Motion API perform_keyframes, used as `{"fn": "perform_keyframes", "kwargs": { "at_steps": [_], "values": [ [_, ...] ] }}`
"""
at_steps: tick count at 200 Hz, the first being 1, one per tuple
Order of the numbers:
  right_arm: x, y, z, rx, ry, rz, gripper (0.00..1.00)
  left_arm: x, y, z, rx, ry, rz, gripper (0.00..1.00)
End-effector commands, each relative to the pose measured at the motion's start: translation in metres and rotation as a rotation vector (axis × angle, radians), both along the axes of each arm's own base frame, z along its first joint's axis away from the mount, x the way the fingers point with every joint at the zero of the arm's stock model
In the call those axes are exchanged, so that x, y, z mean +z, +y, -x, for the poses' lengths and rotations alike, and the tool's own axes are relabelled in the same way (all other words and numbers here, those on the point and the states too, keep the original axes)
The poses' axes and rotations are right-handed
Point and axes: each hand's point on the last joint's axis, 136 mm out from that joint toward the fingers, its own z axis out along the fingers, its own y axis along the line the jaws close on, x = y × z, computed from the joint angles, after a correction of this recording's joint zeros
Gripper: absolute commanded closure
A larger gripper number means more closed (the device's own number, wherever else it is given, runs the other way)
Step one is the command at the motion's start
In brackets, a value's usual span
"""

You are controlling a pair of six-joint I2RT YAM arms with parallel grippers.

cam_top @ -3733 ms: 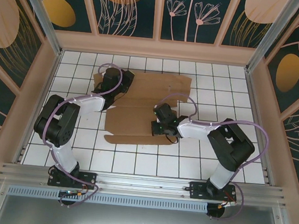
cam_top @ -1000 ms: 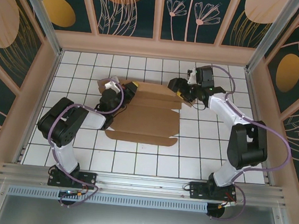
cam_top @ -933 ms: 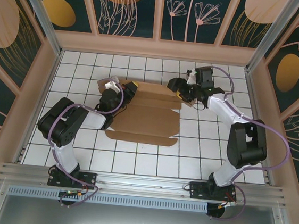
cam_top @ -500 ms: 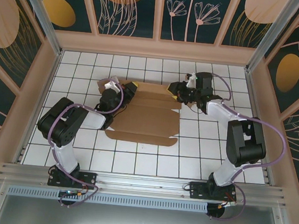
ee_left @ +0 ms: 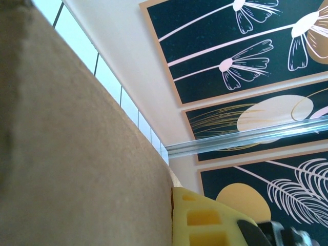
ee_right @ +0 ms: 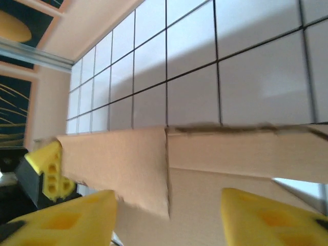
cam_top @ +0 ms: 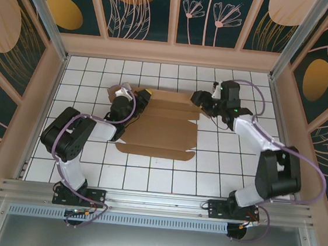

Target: Fold the paper box

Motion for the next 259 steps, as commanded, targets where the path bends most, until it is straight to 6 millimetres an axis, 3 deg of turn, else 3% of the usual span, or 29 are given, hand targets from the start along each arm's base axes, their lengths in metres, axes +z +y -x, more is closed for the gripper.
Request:
{"fn": "perform_keyframes", "kwargs": {
  "at_steps": [1, 19, 40, 67, 93, 115, 148, 186, 204, 221, 247, 259],
  "values": [
    [-0.026, -0.027, 0.017, -0.081, -0.010, 0.160, 0.62, -0.019, 0.002, 0.000, 0.011, 0.057, -0.084, 1.00],
    [-0.051, -0.034, 0.027, -0.101, 0.027, 0.194, 0.74, -0.020, 0.002, 0.000, 0.011, 0.060, -0.084, 1.00],
    [-0.077, -0.035, 0.028, -0.106, 0.064, 0.235, 0.75, -0.018, 0.000, -0.002, 0.006, 0.059, -0.084, 1.00],
    [-0.103, -0.027, 0.015, -0.097, 0.097, 0.291, 0.69, -0.018, 0.000, -0.002, 0.004, 0.059, -0.091, 1.00],
    [-0.114, -0.023, -0.003, -0.109, 0.088, 0.311, 0.65, -0.020, 0.001, -0.001, 0.008, 0.061, -0.089, 1.00],
    [-0.121, -0.025, -0.017, -0.126, 0.063, 0.356, 0.54, -0.019, 0.001, -0.001, 0.005, 0.058, -0.085, 1.00],
    [-0.120, -0.035, -0.021, -0.189, 0.040, 0.379, 0.52, -0.019, 0.002, -0.001, 0.011, 0.061, -0.096, 1.00],
    [-0.089, -0.060, 0.007, -0.311, -0.016, 0.353, 0.55, -0.018, 0.004, -0.001, 0.019, 0.062, -0.099, 1.00],
    [-0.069, -0.048, 0.024, -0.250, -0.070, 0.316, 0.62, -0.019, 0.004, -0.002, 0.020, 0.067, -0.099, 1.00],
    [-0.058, -0.027, 0.040, -0.171, -0.102, 0.331, 0.75, -0.019, 0.004, -0.003, 0.025, 0.068, -0.101, 1.00],
    [-0.063, 0.014, 0.063, -0.025, -0.077, 0.281, 0.90, -0.019, 0.004, -0.003, 0.025, 0.071, -0.100, 1.00],
    [-0.071, 0.025, 0.064, 0.007, -0.032, 0.249, 0.98, -0.020, 0.004, -0.003, 0.025, 0.074, -0.101, 1.00]
  ]
}}
